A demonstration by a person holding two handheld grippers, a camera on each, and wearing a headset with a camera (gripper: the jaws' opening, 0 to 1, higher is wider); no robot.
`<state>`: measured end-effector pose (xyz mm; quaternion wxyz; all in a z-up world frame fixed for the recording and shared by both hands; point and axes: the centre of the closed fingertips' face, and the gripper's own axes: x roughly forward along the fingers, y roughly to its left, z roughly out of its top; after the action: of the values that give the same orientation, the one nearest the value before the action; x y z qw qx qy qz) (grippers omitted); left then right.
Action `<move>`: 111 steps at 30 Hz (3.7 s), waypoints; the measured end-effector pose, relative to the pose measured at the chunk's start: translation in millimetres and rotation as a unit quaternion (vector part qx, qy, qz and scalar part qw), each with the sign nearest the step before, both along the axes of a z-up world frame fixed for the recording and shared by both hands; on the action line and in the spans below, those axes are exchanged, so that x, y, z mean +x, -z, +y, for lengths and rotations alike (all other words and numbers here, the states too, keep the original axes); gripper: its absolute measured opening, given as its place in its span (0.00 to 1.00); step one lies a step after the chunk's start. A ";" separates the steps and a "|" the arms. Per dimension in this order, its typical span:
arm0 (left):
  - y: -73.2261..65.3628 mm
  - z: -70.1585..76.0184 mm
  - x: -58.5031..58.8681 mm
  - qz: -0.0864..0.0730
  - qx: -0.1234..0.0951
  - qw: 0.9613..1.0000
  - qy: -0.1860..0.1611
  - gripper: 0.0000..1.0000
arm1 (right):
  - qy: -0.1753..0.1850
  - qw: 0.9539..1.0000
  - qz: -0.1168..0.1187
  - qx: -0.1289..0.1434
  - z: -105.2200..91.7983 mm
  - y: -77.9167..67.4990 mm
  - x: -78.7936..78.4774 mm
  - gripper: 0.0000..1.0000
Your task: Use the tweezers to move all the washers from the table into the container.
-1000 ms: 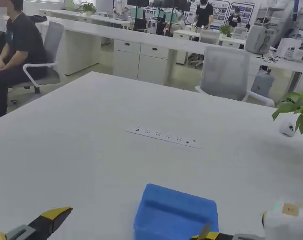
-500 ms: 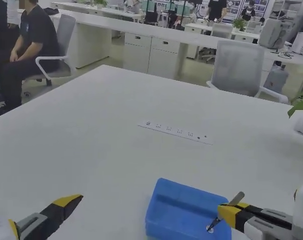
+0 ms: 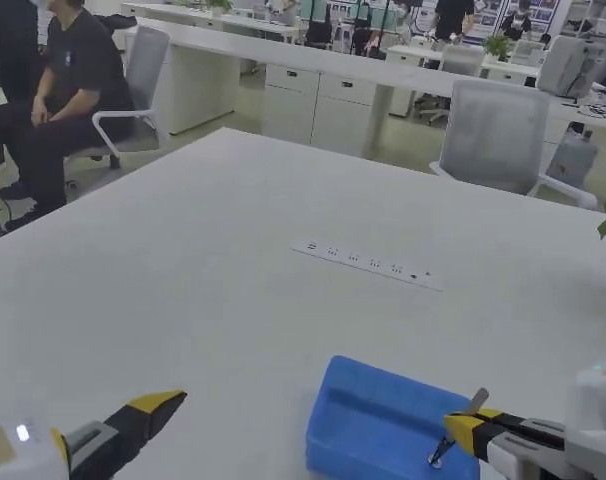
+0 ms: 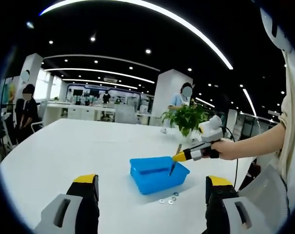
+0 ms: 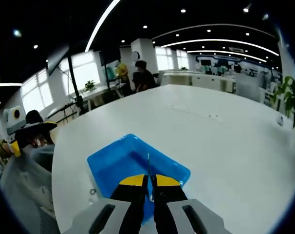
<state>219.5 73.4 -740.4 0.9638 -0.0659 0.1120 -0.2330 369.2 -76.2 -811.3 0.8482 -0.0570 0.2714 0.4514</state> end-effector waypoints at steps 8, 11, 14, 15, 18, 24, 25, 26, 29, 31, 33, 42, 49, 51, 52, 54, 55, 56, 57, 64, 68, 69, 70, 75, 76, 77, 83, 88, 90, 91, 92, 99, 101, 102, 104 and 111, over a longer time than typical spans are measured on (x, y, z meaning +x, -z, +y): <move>2.3 -1.9 -0.8 0.004 0.010 1.000 0.007 0.91 | -0.004 1.000 -0.012 0.019 2.2 -12.5 -5.0 0.02; 2.5 -2.3 -0.7 0.005 0.008 1.000 0.009 0.91 | -0.003 0.999 -0.017 0.034 2.7 -23.0 -9.5 0.02; 3.4 -2.5 -0.7 0.007 0.007 1.000 0.010 0.90 | -0.003 0.998 -0.022 0.056 5.2 -37.2 -17.0 0.02; 3.7 -2.6 -0.7 0.008 0.006 1.000 0.012 0.90 | -0.005 0.998 -0.023 0.062 6.0 -41.3 -19.6 0.02; 4.1 -2.8 -0.7 0.009 0.004 1.000 0.014 0.90 | -0.012 0.996 -0.030 0.083 10.2 -57.0 -31.6 0.02; 5.0 -5.7 -1.8 0.013 0.002 1.000 0.020 0.89 | -0.028 0.993 -0.022 0.113 18.3 -69.1 -54.5 0.02; 5.2 -6.1 -1.9 0.014 0.002 1.000 0.021 0.89 | -0.033 0.993 -0.019 0.114 20.0 -68.7 -59.1 0.02; 5.6 -6.3 -2.0 0.015 0.002 1.000 0.022 0.89 | -0.036 0.993 -0.017 0.113 21.3 -67.7 -62.6 0.02; 6.8 -6.3 -2.2 0.017 0.002 1.000 0.024 0.89 | -0.048 0.993 -0.008 0.112 23.8 -61.3 -70.6 0.02; 7.4 -6.4 -2.5 0.018 0.001 1.000 0.026 0.88 | -0.052 0.993 0.001 0.107 25.5 -53.3 -75.4 0.02; 8.2 -6.2 -2.5 0.019 0.002 0.999 0.027 0.88 | -0.056 0.993 0.012 0.099 26.7 -43.4 -79.5 0.02; 10.6 -7.3 -3.3 0.022 0.006 0.999 0.032 0.88 | -0.065 0.995 0.034 0.065 29.8 -10.5 -85.4 0.02; 10.0 -7.7 -3.3 0.021 0.003 0.999 0.033 0.88 | -0.073 0.995 0.033 0.052 31.4 -1.9 -87.5 0.02; 9.4 -8.0 -3.3 0.020 0.003 0.999 0.034 0.88 | -0.076 0.996 0.026 0.044 32.2 -0.2 -87.7 0.02; 9.5 -8.0 -3.1 0.020 0.003 0.999 0.034 0.88 | -0.080 0.996 0.025 0.037 32.4 1.4 -88.4 0.02; 10.7 -7.8 -3.1 0.022 0.005 0.999 0.034 0.88 | -0.084 0.996 0.016 0.028 32.9 3.5 -88.3 0.02; 10.9 -7.9 -3.1 0.022 0.005 0.999 0.034 0.88 | -0.086 0.996 0.018 0.027 33.3 4.6 -89.0 0.02; 11.1 -7.9 -3.1 0.023 0.005 0.999 0.034 0.87 | -0.088 0.996 0.019 0.024 33.4 5.7 -90.0 0.02; 11.3 -7.7 -3.1 0.023 0.007 0.999 0.034 0.87 | -0.089 0.996 0.009 0.024 33.6 3.8 -89.4 0.02; 12.5 -8.2 -3.7 0.026 0.009 0.999 0.035 0.86 | -0.101 0.995 0.008 0.014 35.5 5.9 -94.7 0.02; 13.1 -8.6 -4.1 0.028 0.011 0.999 0.036 0.86 | -0.113 0.994 -0.007 -0.003 35.9 5.2 -97.3 0.02; 13.0 -8.6 -4.2 0.027 0.011 0.999 0.036 0.86 | -0.115 0.993 -0.011 -0.007 35.8 4.5 -97.4 0.02; 13.1 -8.6 -4.2 0.028 0.012 0.999 0.036 0.86 | -0.114 0.993 -0.010 -0.007 35.6 4.0 -97.2 0.02; 13.2 -9.4 -4.7 0.030 0.012 0.999 0.037 0.85 | -0.111 0.994 -0.003 -0.007 33.1 5.0 -96.1 0.02; 12.8 -9.7 -4.7 0.029 0.012 0.999 0.037 0.85 | -0.112 0.994 -0.003 -0.007 33.1 5.0 -96.3 0.02; 12.7 -9.8 -4.8 0.029 0.013 0.999 0.037 0.85 | -0.113 0.994 -0.004 -0.007 33.3 5.2 -96.7 0.02; 13.0 -9.2 -5.0 0.031 0.014 0.999 0.036 0.85 | -0.120 0.993 -0.004 -0.009 36.9 5.0 -98.6 0.02; 12.8 -9.4 -5.5 0.030 0.015 0.999 0.037 0.84 | -0.120 0.993 -0.001 -0.007 37.9 4.1 -98.7 0.02; 12.6 -9.3 -5.5 0.030 0.014 0.999 0.037 0.84 | -0.119 0.993 0.001 -0.007 37.5 4.5 -98.7 0.02; 12.4 -9.3 -5.5 0.030 0.014 0.999 0.038 0.84 | -0.117 0.993 0.001 -0.008 36.9 4.5 -98.5 0.02; 12.6 -9.4 -5.6 0.030 0.013 0.999 0.038 0.84 | -0.115 0.993 0.003 -0.007 36.4 4.4 -98.0 0.02; 12.8 -10.0 -5.7 0.031 0.013 0.999 0.039 0.83 | -0.111 0.994 0.006 -0.009 34.1 4.3 -97.8 0.02; 13.2 -10.2 -5.9 0.032 0.014 0.999 0.040 0.83 | -0.112 0.994 0.007 -0.010 34.4 4.7 -98.6 0.02; 13.4 -10.2 -6.0 0.032 0.014 0.999 0.041 0.83 | -0.113 0.994 0.008 -0.009 34.9 4.7 -98.9 0.02; 13.5 -10.2 -6.0 0.032 0.014 0.999 0.041 0.83 | -0.115 0.993 0.010 -0.008 36.0 5.0 -99.8 0.02; 14.5 -9.8 -5.9 0.033 0.016 0.998 0.041 0.83 | -0.123 0.992 0.000 -0.023 37.9 4.7 -100.3 0.02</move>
<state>213.6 63.6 -754.9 0.9502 -0.0531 0.1502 -0.2680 268.9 -38.3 -816.0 0.7846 -0.1093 0.2726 0.5460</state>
